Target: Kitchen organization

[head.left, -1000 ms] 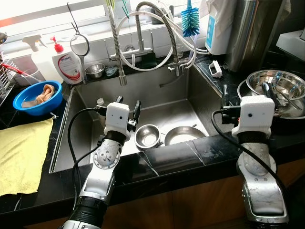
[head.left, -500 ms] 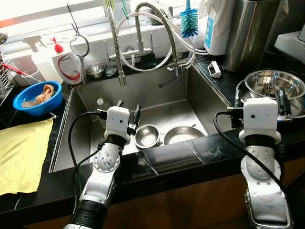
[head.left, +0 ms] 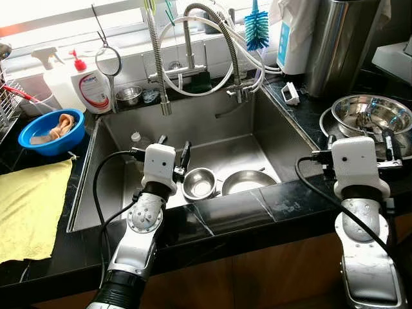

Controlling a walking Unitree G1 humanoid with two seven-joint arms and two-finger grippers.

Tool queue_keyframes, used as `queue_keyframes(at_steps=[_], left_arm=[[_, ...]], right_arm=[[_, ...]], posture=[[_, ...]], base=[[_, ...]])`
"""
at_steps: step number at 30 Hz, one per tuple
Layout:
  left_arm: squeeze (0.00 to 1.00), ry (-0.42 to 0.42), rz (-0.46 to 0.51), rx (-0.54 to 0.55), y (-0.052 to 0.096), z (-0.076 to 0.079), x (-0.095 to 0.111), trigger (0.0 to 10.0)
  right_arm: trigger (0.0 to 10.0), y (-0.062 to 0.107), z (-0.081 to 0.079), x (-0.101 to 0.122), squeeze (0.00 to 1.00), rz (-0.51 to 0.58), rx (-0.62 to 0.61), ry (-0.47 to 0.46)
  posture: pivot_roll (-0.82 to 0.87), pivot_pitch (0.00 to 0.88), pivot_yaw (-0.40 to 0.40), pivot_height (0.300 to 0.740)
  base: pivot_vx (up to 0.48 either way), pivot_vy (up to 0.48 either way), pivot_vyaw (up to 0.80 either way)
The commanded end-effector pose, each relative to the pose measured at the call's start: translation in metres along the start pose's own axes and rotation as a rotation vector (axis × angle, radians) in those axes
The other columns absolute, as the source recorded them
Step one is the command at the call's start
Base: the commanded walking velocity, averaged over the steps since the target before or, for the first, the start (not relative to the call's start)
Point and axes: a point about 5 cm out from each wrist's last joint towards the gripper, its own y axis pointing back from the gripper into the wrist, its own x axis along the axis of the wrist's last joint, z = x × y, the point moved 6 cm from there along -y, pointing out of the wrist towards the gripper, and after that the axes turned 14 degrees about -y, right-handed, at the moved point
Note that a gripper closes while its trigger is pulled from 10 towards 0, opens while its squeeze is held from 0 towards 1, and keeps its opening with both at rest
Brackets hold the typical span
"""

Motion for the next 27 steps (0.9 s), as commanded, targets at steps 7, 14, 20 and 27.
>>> queue_keyframes(at_steps=[7,14,20,27], left_arm=[[0.00,-0.010,-0.015,0.007,0.0008,-0.0036,-0.0037,10.0],[0.00,-0.012,-0.019,0.004,0.0009,-0.0032,-0.0046,10.0],[0.00,-0.012,-0.021,0.003,0.0009,-0.0030,-0.0048,10.0],[0.00,-0.012,-0.025,-0.005,0.0008,-0.0014,-0.0057,10.0]], right_arm=[[1.0,-0.0017,-0.0010,-0.0003,0.00,-0.017,0.004,-0.004],[0.0,-0.0033,-0.0015,0.0023,0.00,-0.008,0.005,-0.012],[0.0,-0.0033,-0.0032,0.0033,0.00,-0.004,0.012,-0.024],[0.0,-0.0024,-0.0091,0.0044,0.00,-0.007,0.031,-0.054]], posture=[[-0.25,0.000,0.126,0.740],[-0.24,0.000,0.127,0.740],[-0.24,0.000,0.128,0.740],[-0.24,0.000,0.128,0.740]], base=[[0.000,0.000,0.00],[0.000,0.000,0.00],[0.000,0.000,0.00],[0.000,0.000,0.00]])
